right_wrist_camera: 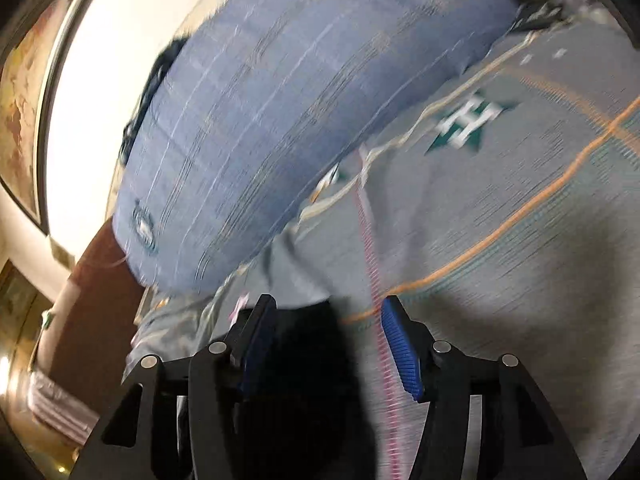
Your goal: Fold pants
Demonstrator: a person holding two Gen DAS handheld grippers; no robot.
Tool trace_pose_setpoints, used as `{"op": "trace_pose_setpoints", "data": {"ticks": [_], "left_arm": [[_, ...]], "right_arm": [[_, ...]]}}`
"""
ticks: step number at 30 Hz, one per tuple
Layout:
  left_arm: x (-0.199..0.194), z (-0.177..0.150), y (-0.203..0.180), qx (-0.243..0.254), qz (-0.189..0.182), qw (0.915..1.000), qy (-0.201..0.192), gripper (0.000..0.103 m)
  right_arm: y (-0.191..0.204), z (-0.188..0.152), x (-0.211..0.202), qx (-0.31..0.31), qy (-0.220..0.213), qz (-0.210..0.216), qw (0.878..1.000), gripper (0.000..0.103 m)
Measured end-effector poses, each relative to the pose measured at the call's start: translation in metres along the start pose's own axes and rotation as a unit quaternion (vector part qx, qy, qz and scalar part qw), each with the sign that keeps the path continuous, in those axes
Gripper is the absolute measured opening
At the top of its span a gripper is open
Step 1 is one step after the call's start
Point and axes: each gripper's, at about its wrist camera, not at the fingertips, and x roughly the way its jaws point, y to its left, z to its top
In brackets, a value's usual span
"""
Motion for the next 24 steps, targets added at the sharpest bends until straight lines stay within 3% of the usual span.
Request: {"op": "trace_pose_setpoints", "data": {"ticks": [3, 5, 8, 11, 14, 18, 21, 24], "left_arm": [[-0.013, 0.003, 0.0, -0.015, -0.024, 0.9996, 0.0, 0.052], [-0.026, 0.008, 0.0, -0.011, -0.018, 0.9996, -0.019, 0.053], [-0.037, 0.024, 0.014, -0.014, 0.016, 0.9988, -0.043, 0.053], [-0.038, 0.048, 0.037, -0.047, 0.055, 0.9956, -0.061, 0.053], [-0.026, 0.063, 0.05, -0.07, 0.072, 0.9932, -0.058, 0.054], [0.01, 0.072, 0.063, -0.093, 0.099, 0.9906, -0.015, 0.054], [0.033, 0.065, 0.069, -0.111, 0.12, 0.9864, 0.016, 0.054], [0.04, 0.053, 0.077, -0.135, 0.117, 0.9836, 0.024, 0.053]], "right_arm": [[0.015, -0.002, -0.019, -0.033, -0.038, 0.018, 0.999, 0.057], [0.042, -0.007, -0.03, -0.095, -0.061, 0.045, 0.993, 0.057], [0.073, -0.02, -0.03, -0.159, -0.041, 0.109, 0.98, 0.057], [0.097, -0.035, -0.017, -0.197, -0.015, 0.124, 0.972, 0.055], [0.101, -0.04, -0.001, -0.19, 0.017, 0.135, 0.972, 0.055], [0.084, -0.038, 0.011, -0.162, 0.042, 0.125, 0.978, 0.055], [0.071, -0.037, 0.023, -0.132, 0.06, 0.108, 0.983, 0.053], [0.052, -0.033, 0.032, -0.105, 0.074, 0.084, 0.988, 0.05]]}}
